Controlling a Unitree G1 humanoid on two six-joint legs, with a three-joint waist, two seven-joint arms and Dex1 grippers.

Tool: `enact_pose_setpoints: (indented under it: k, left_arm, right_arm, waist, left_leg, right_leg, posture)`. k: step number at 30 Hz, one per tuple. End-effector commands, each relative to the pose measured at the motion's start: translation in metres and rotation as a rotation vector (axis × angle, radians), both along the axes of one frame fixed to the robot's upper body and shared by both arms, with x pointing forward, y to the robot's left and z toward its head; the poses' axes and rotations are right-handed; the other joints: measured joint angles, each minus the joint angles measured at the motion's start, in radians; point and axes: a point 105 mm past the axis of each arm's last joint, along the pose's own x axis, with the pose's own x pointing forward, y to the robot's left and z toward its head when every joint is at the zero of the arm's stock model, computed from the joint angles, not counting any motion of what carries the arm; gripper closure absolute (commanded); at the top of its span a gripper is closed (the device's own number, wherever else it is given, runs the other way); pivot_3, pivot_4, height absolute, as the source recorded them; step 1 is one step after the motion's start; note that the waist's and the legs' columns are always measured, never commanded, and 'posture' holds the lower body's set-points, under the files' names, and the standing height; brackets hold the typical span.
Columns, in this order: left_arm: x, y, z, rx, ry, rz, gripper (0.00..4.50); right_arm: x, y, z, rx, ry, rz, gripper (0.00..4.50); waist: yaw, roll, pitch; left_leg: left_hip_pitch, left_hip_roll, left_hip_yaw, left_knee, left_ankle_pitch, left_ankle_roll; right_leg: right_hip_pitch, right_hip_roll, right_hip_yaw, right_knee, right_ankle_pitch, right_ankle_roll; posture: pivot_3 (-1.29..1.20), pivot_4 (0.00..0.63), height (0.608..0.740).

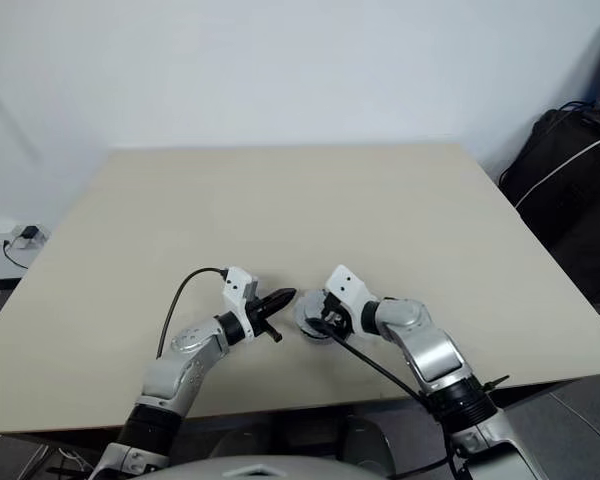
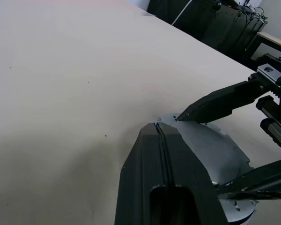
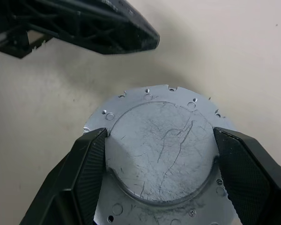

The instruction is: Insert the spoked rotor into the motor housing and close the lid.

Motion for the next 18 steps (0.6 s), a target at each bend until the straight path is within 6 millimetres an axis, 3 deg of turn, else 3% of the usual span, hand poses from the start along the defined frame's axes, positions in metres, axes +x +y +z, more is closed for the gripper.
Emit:
enact_pose_setpoints:
  k: [1,12,18]
  left_arm:
    - [0.002,-0.003,0.015,-0.014,-0.051,-0.012,4.50]
    - [0.002,-0.009,0.015,-0.011,-0.043,-0.041,4.50]
    - [-0.009,-0.021,0.008,-0.002,0.020,-0.134,4.50]
  right_arm:
    - [-0.002,0.004,0.006,0.017,-0.017,0.039,1.26]
    - [-0.004,-0.002,0.000,-0.008,0.004,0.038,1.26]
    - [-0.004,0.001,-0.002,-0.007,0.006,0.034,1.26]
  waist:
    - [0.001,0.000,0.000]
    - [0.002,0.000,0.000]
    - [0.002,0.000,0.000]
  left_leg:
    - [0.000,0.000,0.000,0.000,0.000,0.000]
    - [0.000,0.000,0.000,0.000,0.000,0.000]
    - [0.000,0.000,0.000,0.000,0.000,0.000]
  right_leg:
    - [0.000,0.000,0.000,0.000,0.000,0.000]
    - [0.000,0.000,0.000,0.000,0.000,0.000]
    - [0.000,0.000,0.000,0.000,0.000,0.000]
  posture:
    - [0.00,0.000,0.740]
    - [0.00,0.000,0.740]
    - [0.00,0.000,0.740]
